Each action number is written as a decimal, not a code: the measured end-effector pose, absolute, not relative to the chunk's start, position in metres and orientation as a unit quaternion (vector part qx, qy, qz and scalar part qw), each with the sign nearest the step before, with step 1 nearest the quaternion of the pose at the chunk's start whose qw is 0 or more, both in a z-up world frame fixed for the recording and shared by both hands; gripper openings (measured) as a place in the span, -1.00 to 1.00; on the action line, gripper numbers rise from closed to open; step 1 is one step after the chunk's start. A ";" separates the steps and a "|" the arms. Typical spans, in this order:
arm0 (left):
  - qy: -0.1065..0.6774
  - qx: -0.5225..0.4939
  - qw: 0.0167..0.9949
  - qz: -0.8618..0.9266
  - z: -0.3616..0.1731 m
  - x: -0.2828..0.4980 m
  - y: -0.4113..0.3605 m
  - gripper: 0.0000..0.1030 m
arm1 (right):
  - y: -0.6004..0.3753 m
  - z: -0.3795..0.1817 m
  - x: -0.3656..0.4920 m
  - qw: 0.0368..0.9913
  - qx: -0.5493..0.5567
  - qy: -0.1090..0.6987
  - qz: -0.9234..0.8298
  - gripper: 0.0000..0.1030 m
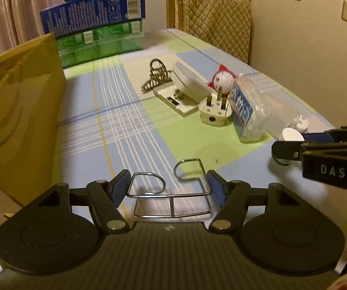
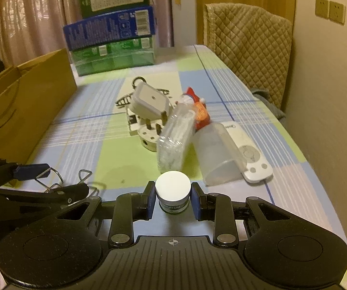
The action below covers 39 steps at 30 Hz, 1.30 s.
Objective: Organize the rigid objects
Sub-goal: 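Carry the wire rack and white jar into the cardboard box and release both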
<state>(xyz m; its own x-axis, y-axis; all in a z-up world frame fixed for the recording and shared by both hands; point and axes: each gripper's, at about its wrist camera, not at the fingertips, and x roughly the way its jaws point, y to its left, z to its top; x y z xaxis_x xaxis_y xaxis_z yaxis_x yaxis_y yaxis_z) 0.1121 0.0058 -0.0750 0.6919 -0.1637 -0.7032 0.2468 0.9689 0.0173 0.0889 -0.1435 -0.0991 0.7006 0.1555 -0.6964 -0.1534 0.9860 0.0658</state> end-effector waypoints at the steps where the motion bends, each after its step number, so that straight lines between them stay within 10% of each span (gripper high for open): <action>1: 0.374 0.053 0.919 -0.111 -0.071 0.110 0.007 0.25 | -0.141 -0.097 0.087 0.923 -0.001 0.375 0.087 -0.48; 21: 0.278 0.037 0.960 -0.002 0.089 0.092 0.134 0.25 | -0.023 0.035 0.098 0.928 0.010 0.267 0.260 -0.47; 39: 0.326 0.023 0.944 0.049 0.041 0.120 0.260 0.26 | 0.110 -0.020 0.149 0.882 -0.056 0.317 0.344 -0.47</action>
